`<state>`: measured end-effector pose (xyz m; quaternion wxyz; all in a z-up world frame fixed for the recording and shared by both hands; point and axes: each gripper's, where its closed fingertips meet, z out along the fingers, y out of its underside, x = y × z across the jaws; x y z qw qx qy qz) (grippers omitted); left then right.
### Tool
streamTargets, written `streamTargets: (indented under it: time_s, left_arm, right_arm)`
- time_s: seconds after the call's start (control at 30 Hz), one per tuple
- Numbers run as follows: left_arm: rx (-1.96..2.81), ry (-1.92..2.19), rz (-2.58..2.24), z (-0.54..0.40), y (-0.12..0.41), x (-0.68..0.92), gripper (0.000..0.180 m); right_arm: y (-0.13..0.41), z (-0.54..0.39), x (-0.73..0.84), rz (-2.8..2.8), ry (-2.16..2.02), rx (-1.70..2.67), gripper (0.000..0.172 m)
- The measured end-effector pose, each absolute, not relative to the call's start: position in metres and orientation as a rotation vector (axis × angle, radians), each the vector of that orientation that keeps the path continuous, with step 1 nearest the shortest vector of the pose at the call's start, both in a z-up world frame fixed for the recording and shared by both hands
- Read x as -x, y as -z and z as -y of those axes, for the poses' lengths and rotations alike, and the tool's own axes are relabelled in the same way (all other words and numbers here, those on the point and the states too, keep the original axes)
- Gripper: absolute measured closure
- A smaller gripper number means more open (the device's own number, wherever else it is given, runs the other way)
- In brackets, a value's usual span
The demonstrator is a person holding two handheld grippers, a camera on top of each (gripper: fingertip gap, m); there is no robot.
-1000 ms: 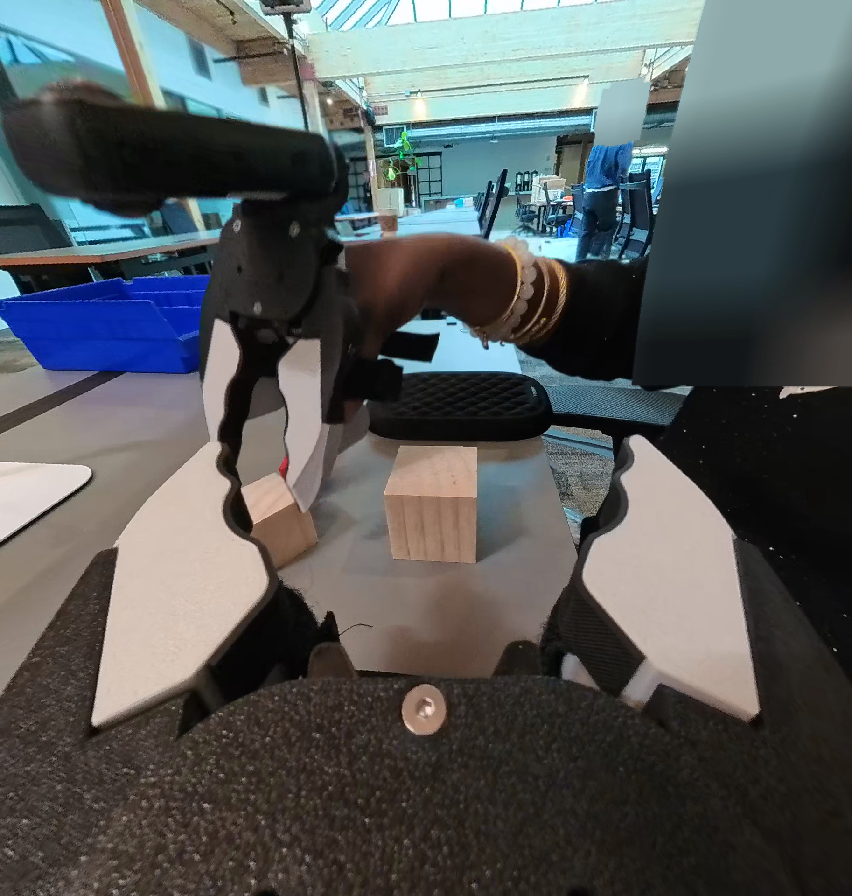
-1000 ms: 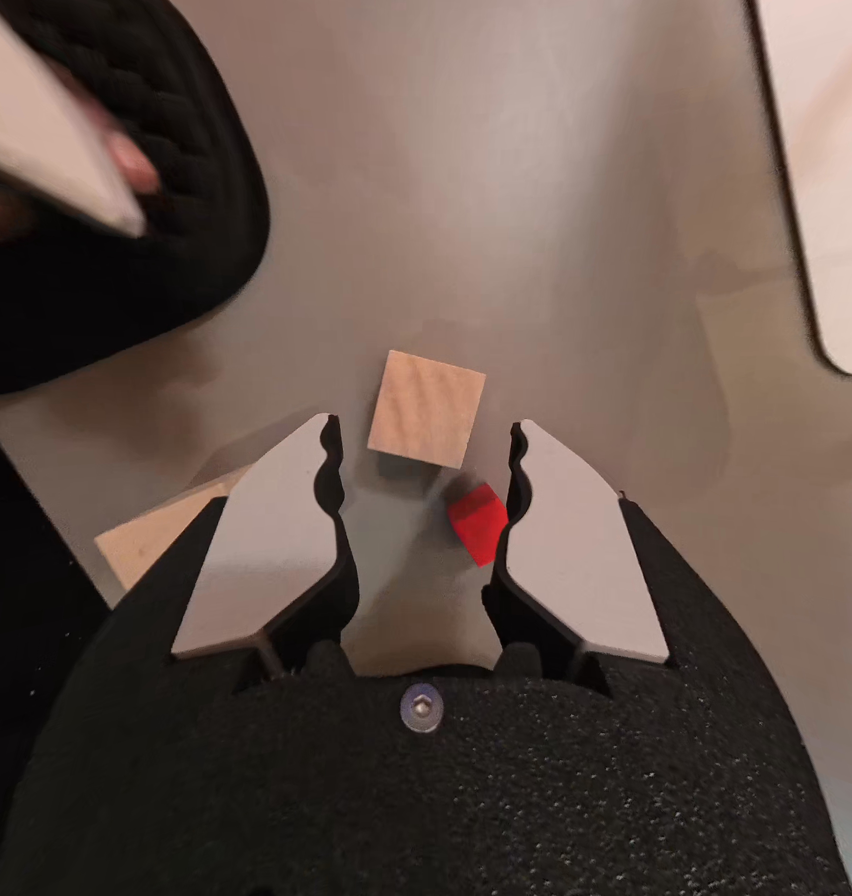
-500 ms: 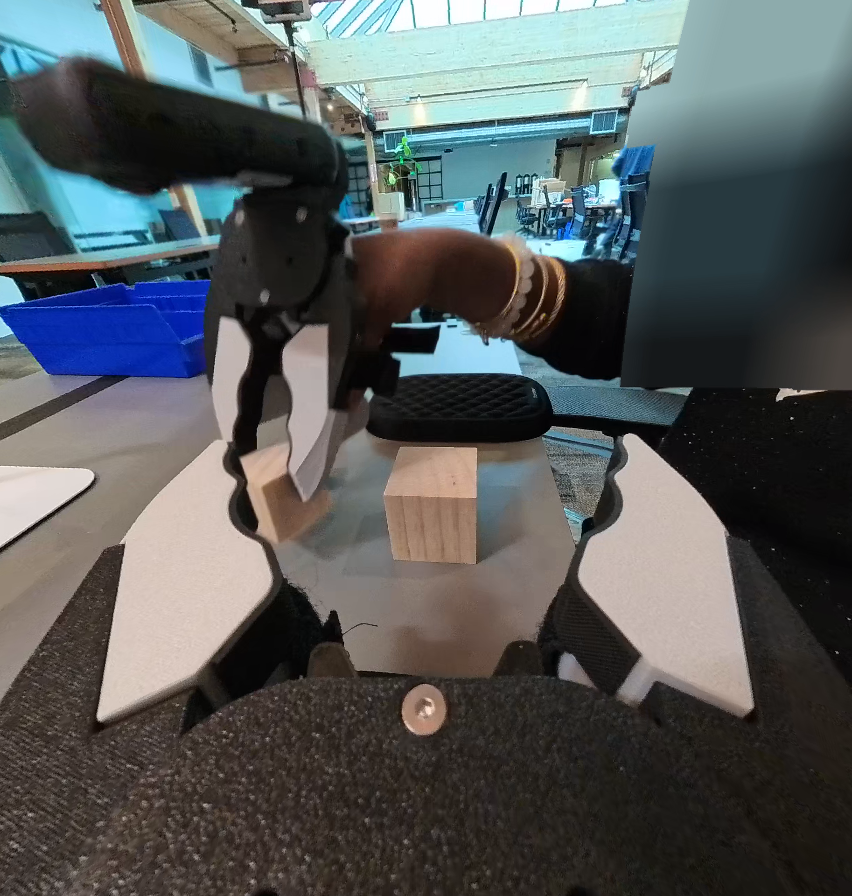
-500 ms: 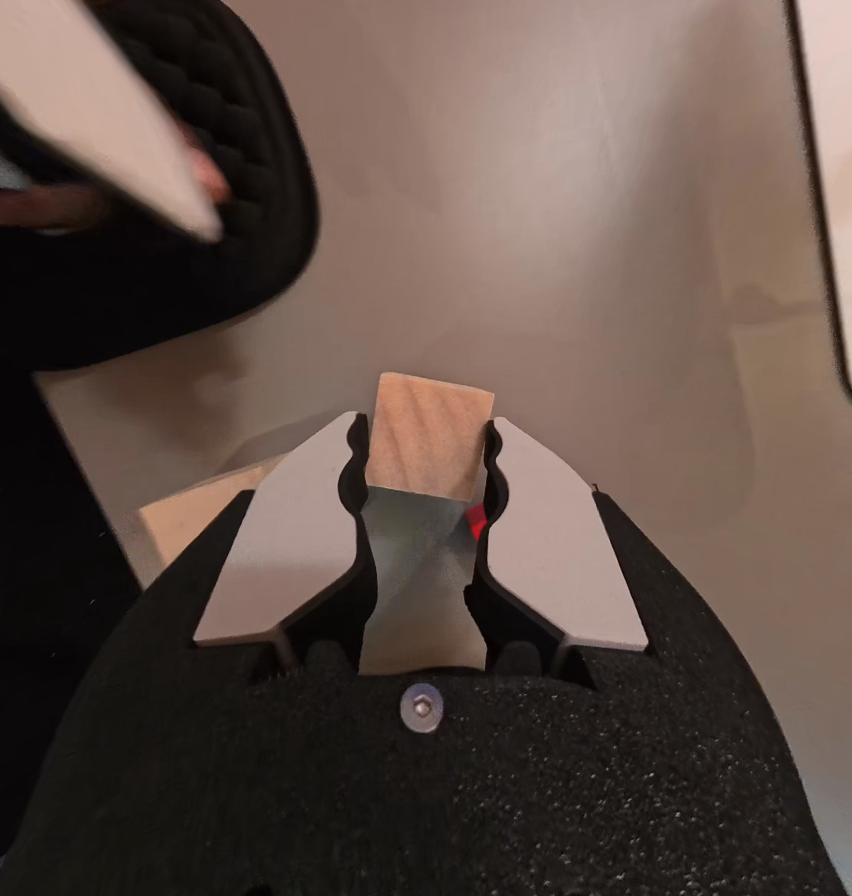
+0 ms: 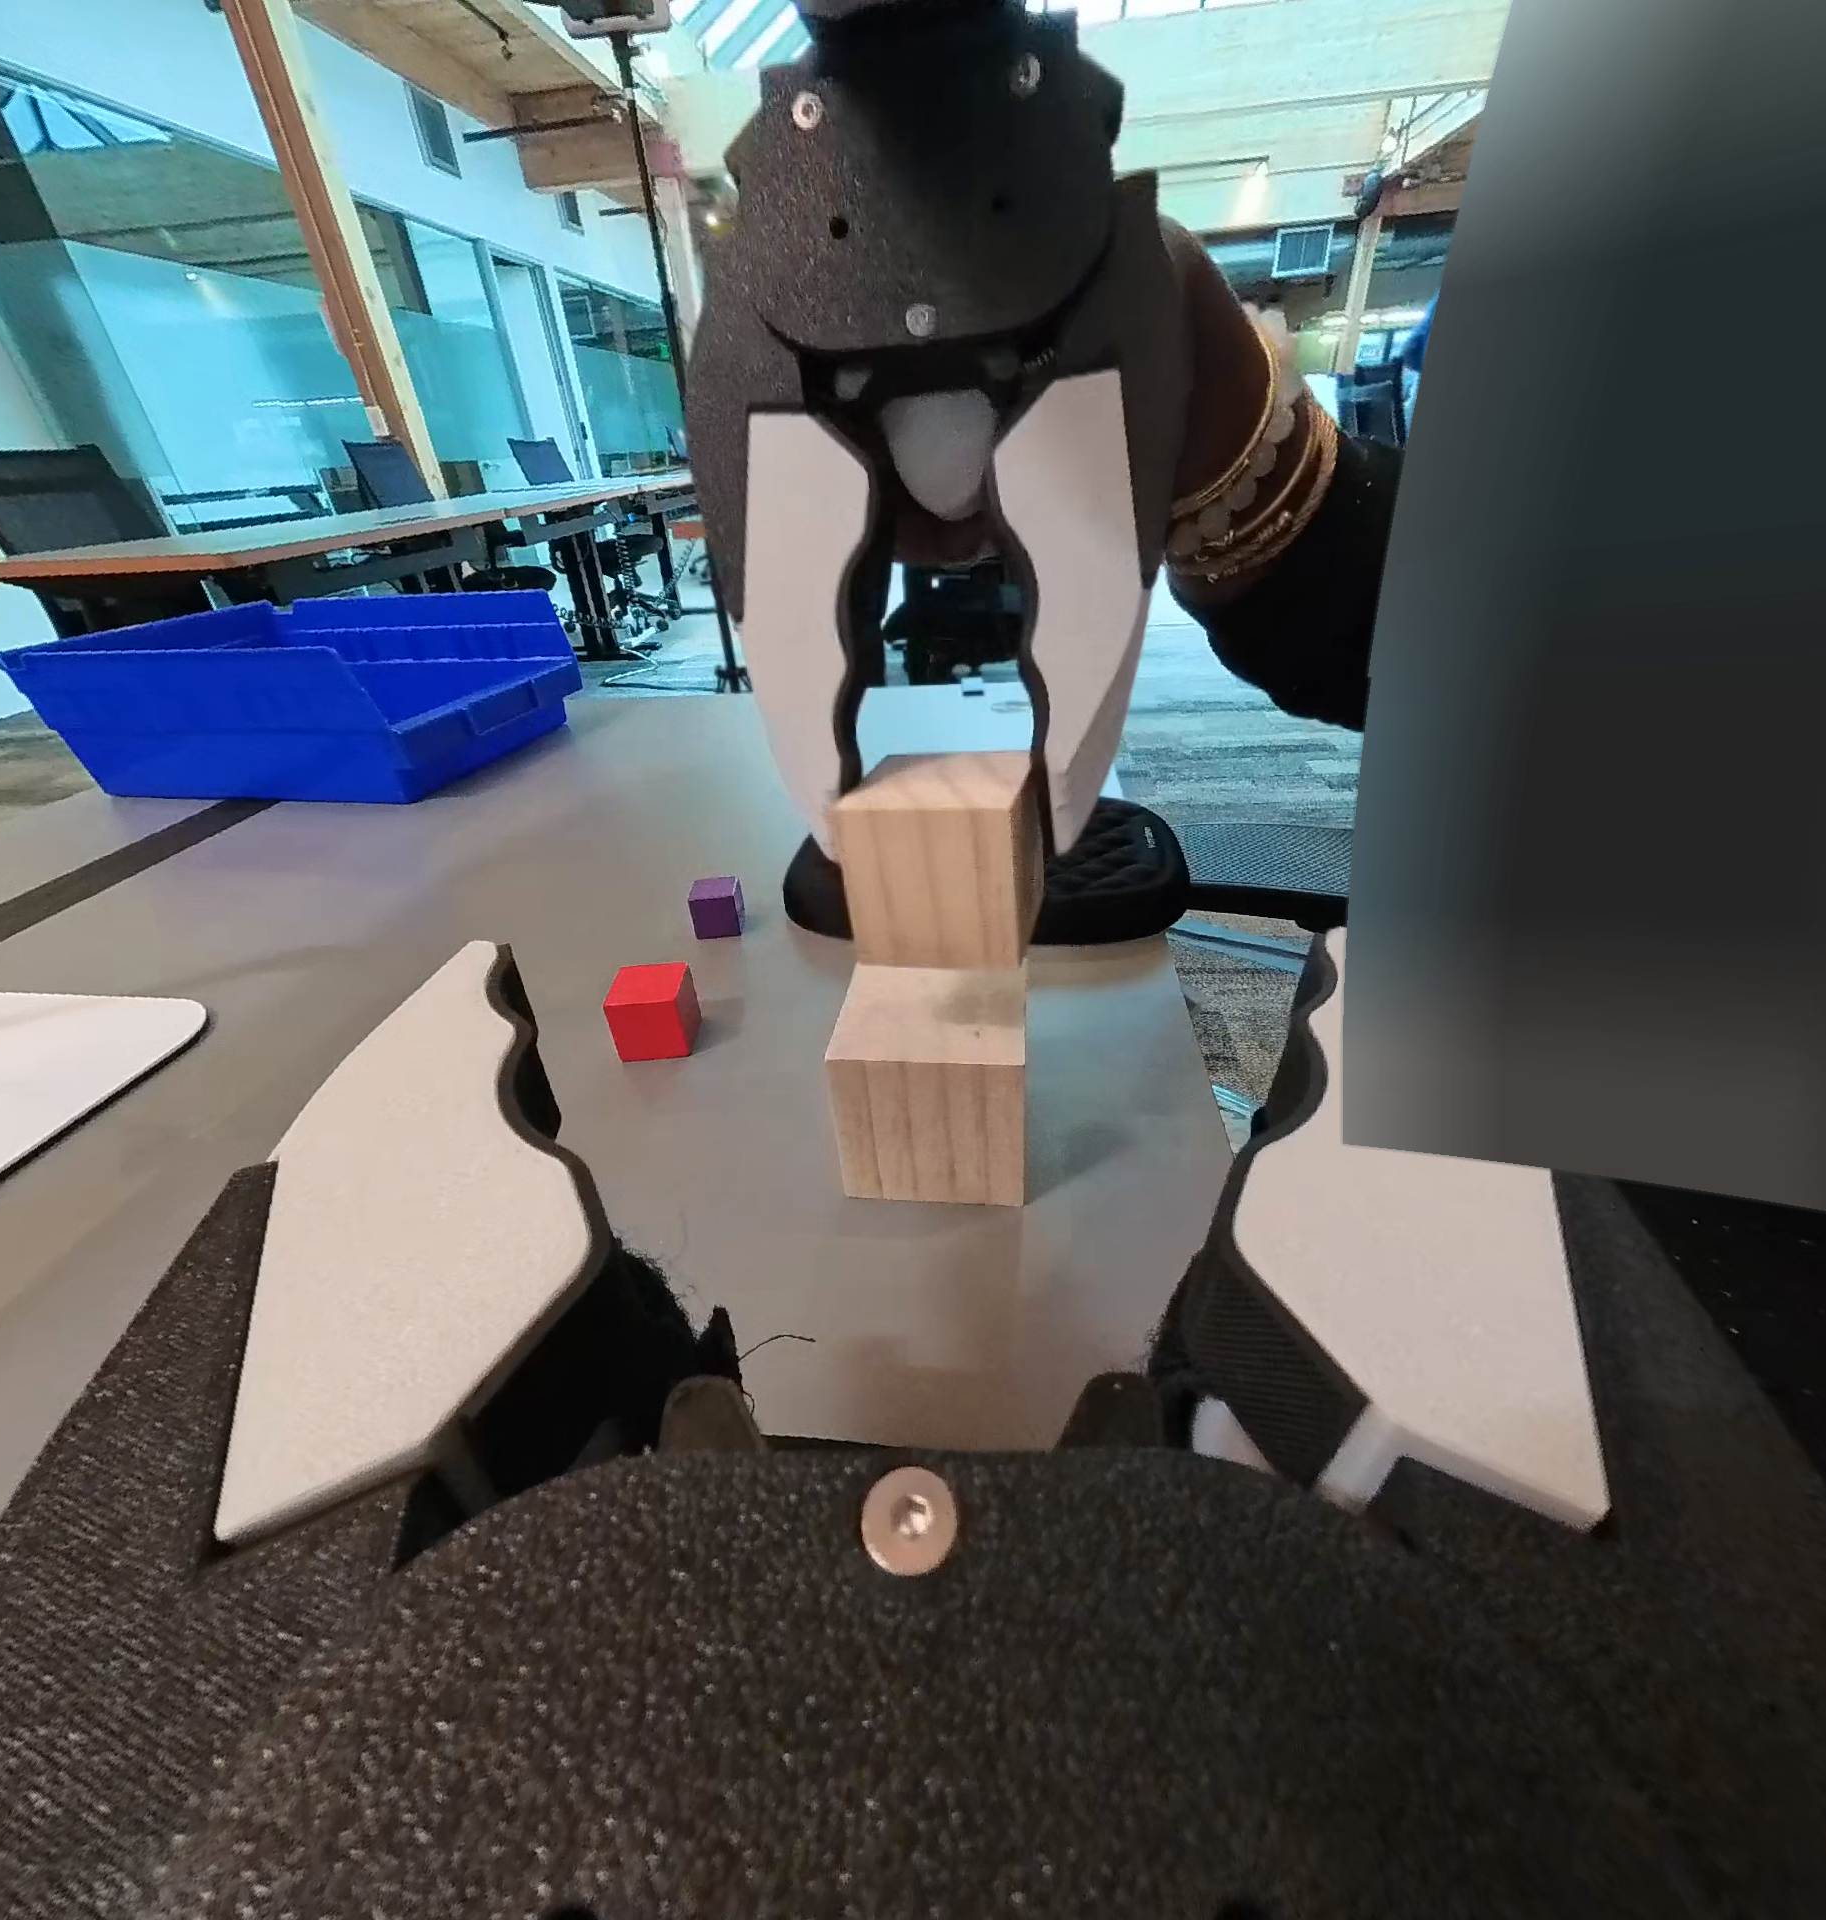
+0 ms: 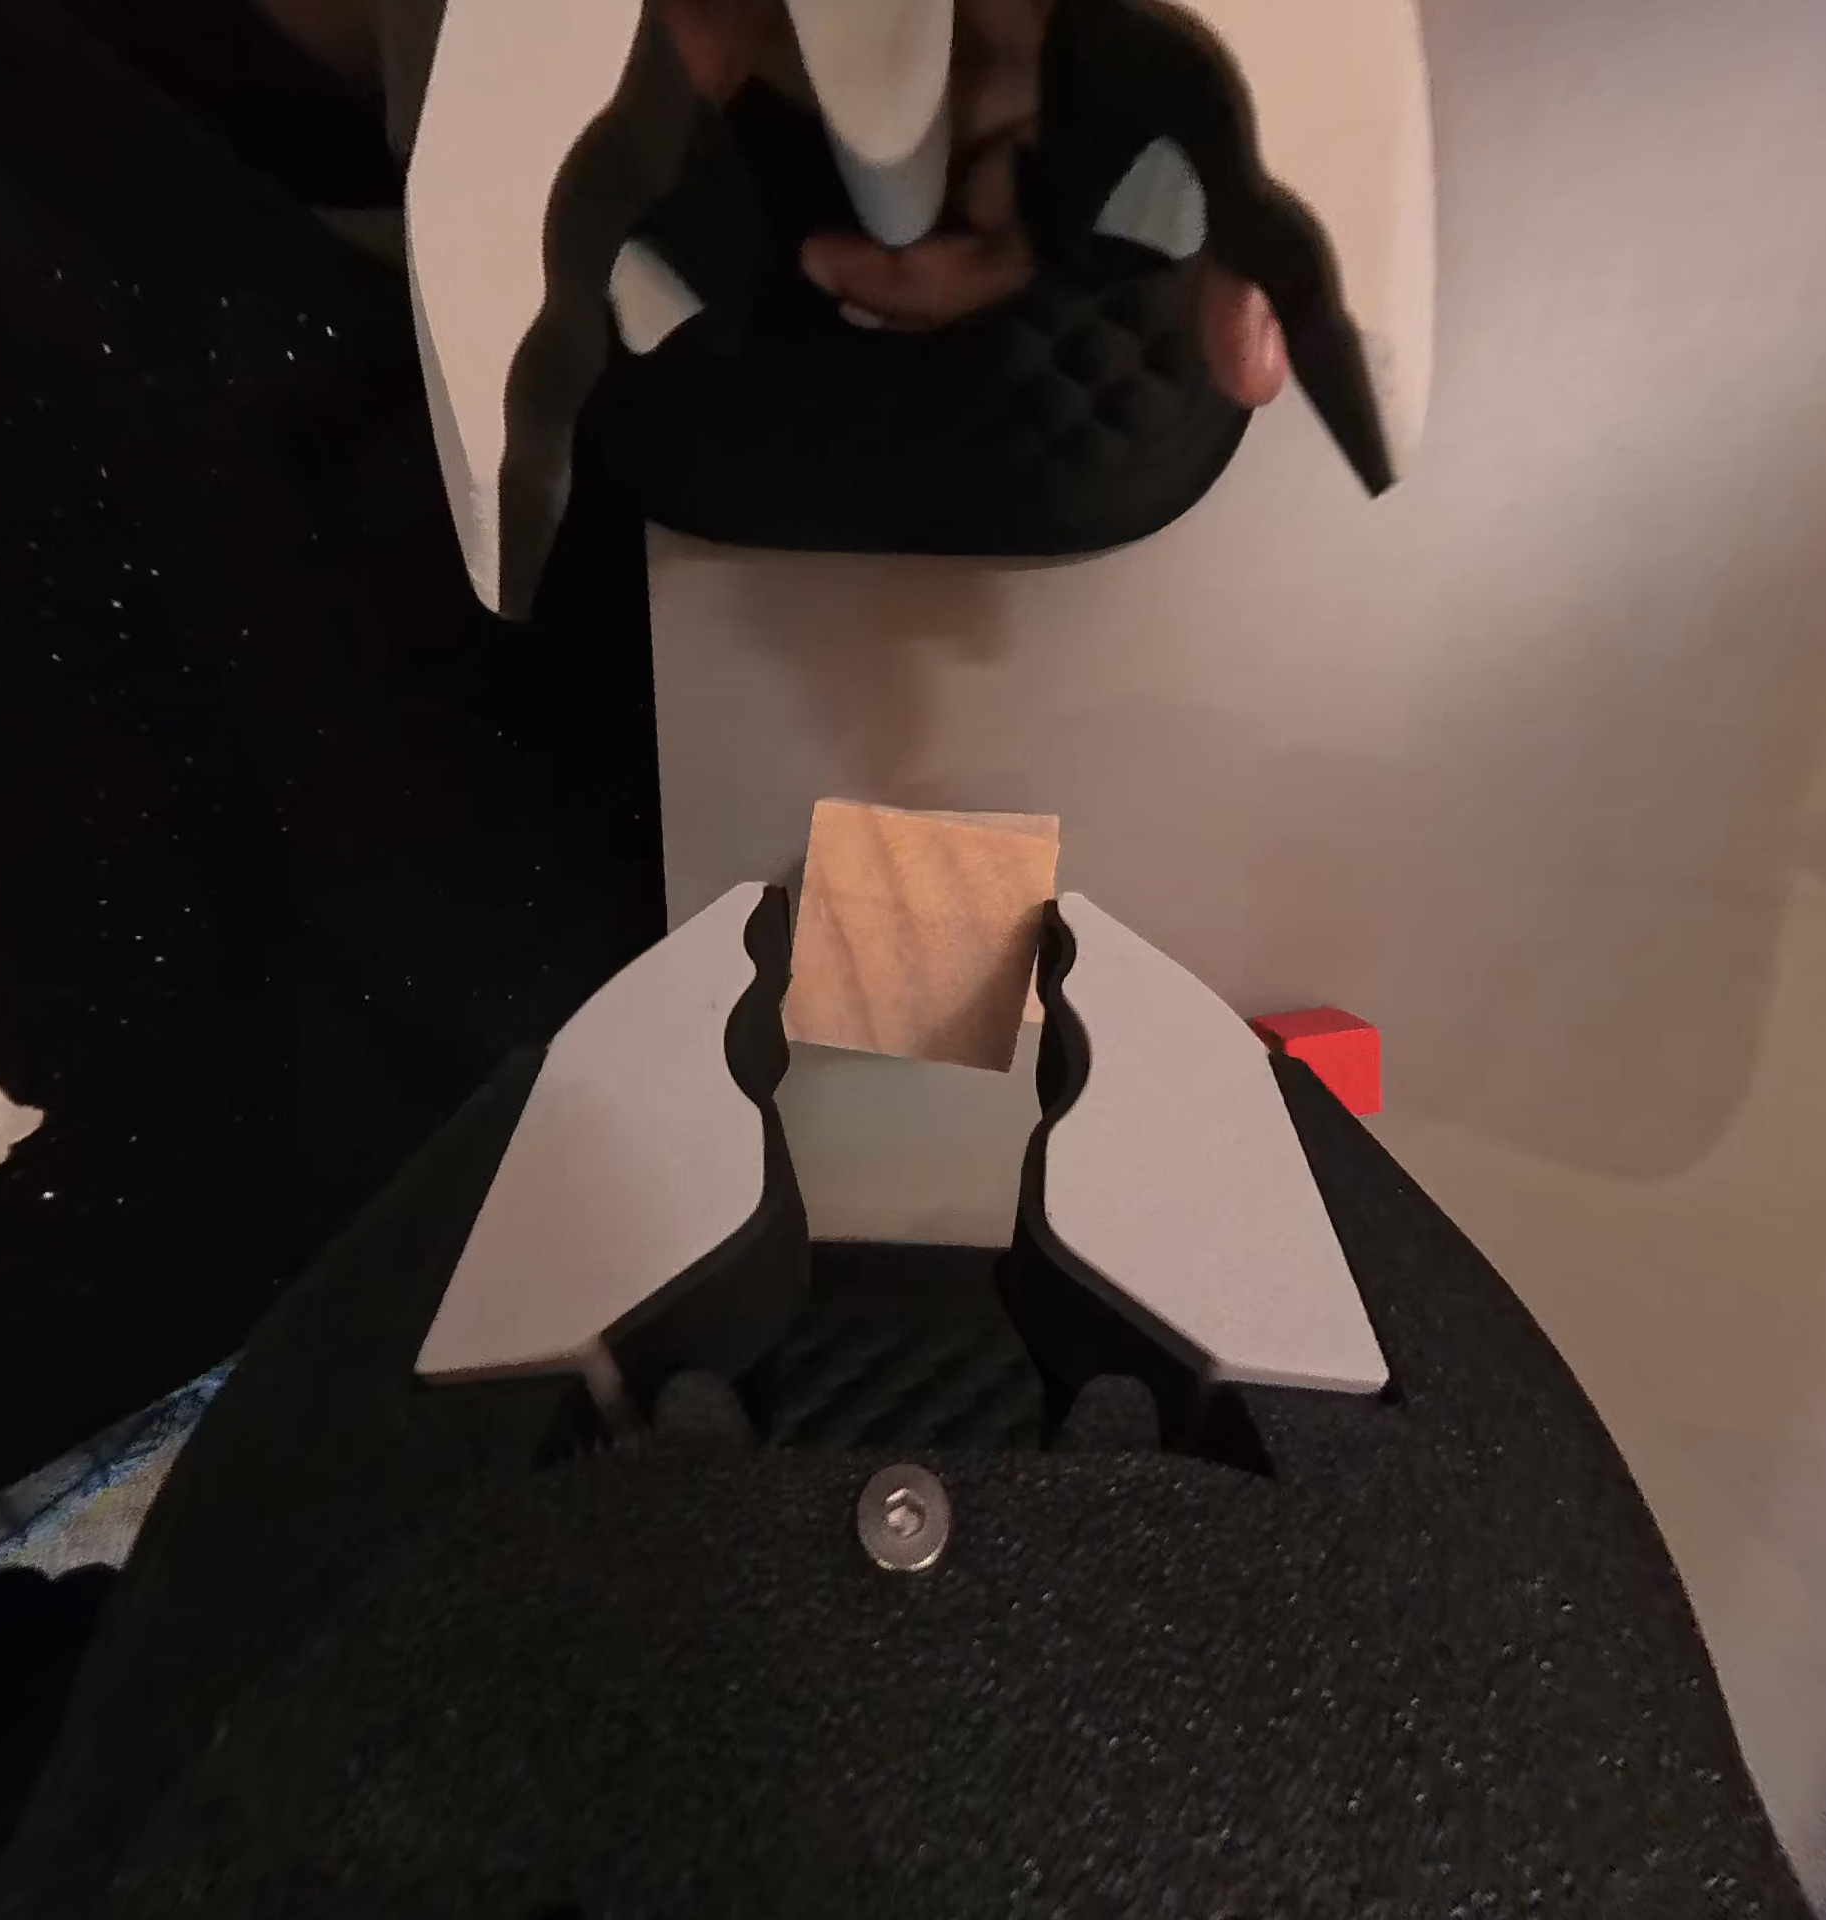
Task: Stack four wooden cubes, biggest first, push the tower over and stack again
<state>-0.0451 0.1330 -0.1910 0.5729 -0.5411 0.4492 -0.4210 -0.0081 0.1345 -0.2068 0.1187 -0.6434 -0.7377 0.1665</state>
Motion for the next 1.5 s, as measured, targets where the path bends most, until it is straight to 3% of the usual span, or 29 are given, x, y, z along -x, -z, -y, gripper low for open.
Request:
streamTargets:
  time_s: [1.13, 1.33, 1.5]
  left_arm:
    - [1.257, 0.989, -1.051, -0.133, 0.190, 0.045, 0.053]
    - [1.253, 0.987, -1.053, -0.133, 0.190, 0.045, 0.053]
    - [1.254, 0.985, -1.056, -0.133, 0.190, 0.045, 0.053]
  right_arm:
    - [0.233, -0.142, 0.001, 2.298, -0.449, 1.797, 0.125]
    - [0.216, -0.150, -0.001, 2.201, -0.487, 1.779, 0.109]
    - [0.207, -0.199, -0.026, 2.046, -0.368, 1.828, 0.112]
